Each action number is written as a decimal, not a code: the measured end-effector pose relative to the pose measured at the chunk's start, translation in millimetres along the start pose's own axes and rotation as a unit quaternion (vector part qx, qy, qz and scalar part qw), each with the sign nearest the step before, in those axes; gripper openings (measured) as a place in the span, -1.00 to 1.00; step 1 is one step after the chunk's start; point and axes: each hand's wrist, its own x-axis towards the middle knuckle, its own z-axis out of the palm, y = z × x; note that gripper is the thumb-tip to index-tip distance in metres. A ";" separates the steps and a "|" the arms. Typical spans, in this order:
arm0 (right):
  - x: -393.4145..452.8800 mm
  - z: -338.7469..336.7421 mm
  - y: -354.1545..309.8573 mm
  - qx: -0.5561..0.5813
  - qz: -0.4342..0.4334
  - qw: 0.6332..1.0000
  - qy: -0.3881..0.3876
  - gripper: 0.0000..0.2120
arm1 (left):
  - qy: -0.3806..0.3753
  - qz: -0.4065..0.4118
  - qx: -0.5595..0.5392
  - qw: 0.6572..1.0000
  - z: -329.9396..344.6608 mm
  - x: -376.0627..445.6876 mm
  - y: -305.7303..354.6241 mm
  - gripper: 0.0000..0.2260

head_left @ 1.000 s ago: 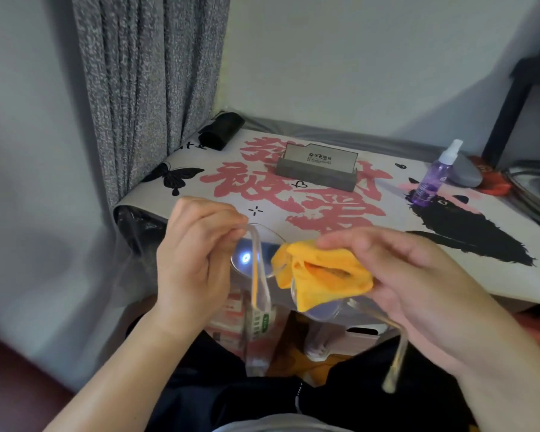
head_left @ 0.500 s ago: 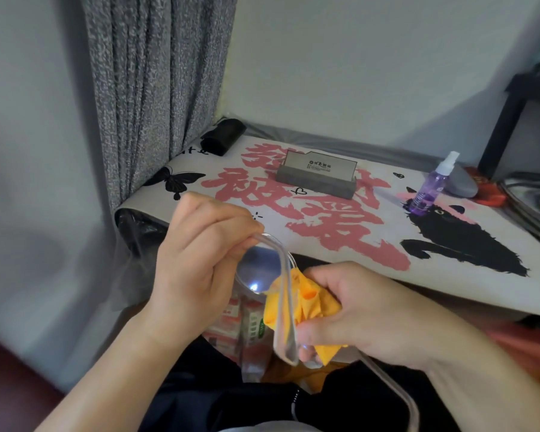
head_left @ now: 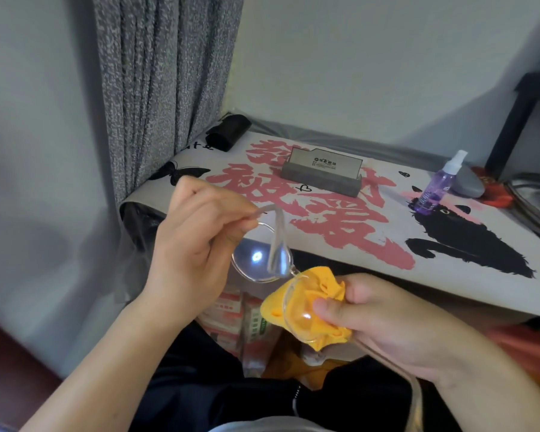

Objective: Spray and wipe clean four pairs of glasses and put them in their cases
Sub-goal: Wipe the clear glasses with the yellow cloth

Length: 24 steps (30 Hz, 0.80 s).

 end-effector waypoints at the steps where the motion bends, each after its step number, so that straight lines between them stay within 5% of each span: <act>1: -0.2 1.0 -0.3 -0.001 0.002 1.000 -0.011 -0.54 | -0.003 0.002 0.003 1.000 -0.6 0.2 0.3 -0.93; 7: -2.2 -1.4 -7.9 -0.035 -0.010 0.999 -0.017 -0.73 | -0.024 -0.004 0.017 1.000 0.3 0.4 3.1 -0.89; 12: -10.7 -8.5 -14.3 0.151 -0.006 0.981 -0.118 -0.62 | -0.037 0.010 0.005 0.999 -4.1 2.9 1.1 -0.94; 16: -8.6 -3.2 -12.1 0.137 -0.026 0.974 -0.179 -0.50 | -0.036 0.015 -0.001 0.999 -2.2 2.9 3.4 -0.92; 24: -1.2 20.6 -7.5 -0.043 -0.014 0.998 -0.045 -0.60 | -0.042 -0.011 -0.011 0.999 -0.2 3.0 8.9 -0.87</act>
